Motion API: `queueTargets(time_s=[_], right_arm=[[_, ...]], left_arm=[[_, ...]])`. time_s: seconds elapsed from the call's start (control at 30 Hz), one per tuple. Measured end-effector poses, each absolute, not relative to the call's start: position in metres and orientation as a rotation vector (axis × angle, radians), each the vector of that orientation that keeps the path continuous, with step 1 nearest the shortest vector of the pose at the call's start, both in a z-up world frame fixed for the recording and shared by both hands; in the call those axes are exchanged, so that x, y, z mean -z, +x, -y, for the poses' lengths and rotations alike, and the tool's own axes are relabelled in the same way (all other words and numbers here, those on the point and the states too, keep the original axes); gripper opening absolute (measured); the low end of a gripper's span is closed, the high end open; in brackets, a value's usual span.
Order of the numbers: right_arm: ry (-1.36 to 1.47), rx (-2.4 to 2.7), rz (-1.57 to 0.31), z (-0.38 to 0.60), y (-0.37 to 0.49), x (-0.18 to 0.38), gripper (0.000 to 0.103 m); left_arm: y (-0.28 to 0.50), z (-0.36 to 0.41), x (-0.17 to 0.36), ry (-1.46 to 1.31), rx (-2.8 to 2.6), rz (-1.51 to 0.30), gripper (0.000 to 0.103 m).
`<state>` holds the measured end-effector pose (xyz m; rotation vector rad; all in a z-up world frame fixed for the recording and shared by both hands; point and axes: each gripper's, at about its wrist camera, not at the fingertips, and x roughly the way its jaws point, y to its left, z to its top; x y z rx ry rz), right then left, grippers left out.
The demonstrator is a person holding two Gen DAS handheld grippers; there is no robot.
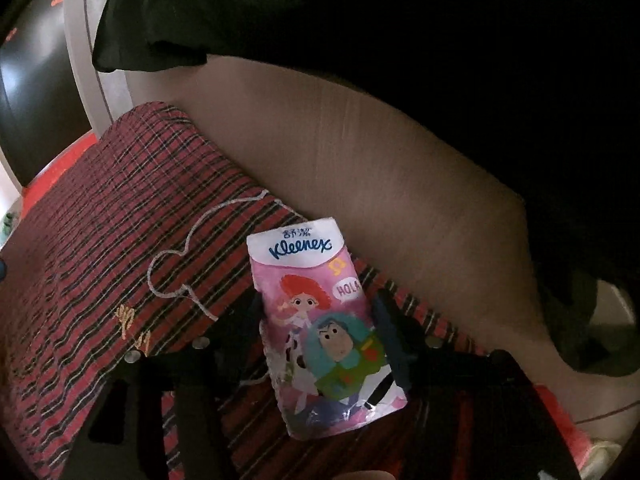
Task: Collect trash
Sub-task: 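Grasp the pink Kleenex pack with the right tool while the left tool grasps the red bag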
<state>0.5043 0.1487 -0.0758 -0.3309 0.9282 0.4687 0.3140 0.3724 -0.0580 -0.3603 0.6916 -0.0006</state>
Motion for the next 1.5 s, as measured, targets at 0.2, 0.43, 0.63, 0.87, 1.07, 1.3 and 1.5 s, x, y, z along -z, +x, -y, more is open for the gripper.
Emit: queueTargets(time_s=[0.2,0.43,0.63,0.87,1.07,1.3,1.5], right_arm=[[-0.330,-0.441,-0.948,-0.152,0.504,0.081,0.056],[-0.295,-0.502,-0.834,-0.143,0.451,0.042,0.046],[-0.236,-0.535,-0.701,-0.111,0.403,-0.015,0.046],[-0.181,-0.455,-0.607,-0.034,0.368,-0.054,0.046],[-0.097,-0.359,-0.577,0.038,0.355,-0.052,0.046],[0.057,-0.314,-0.611,0.107,0.350,-0.021,0.046],[0.146,-0.284,-0.662,0.141,0.349,0.010,0.046]], left_arm=[[0.315,-0.371,0.057,-0.354,-0.006,-0.693,0.044],[0.312,-0.359,0.046,-0.363,0.014,-0.689,0.044],[0.310,-0.324,0.038,-0.341,0.056,-0.694,0.044],[0.318,-0.258,0.028,-0.304,0.196,-0.663,0.045],[0.335,-0.189,0.020,-0.236,0.317,-0.516,0.060],[0.398,-0.124,0.037,-0.232,0.370,-0.605,0.060],[0.437,-0.102,0.062,-0.243,0.325,-0.722,0.060]])
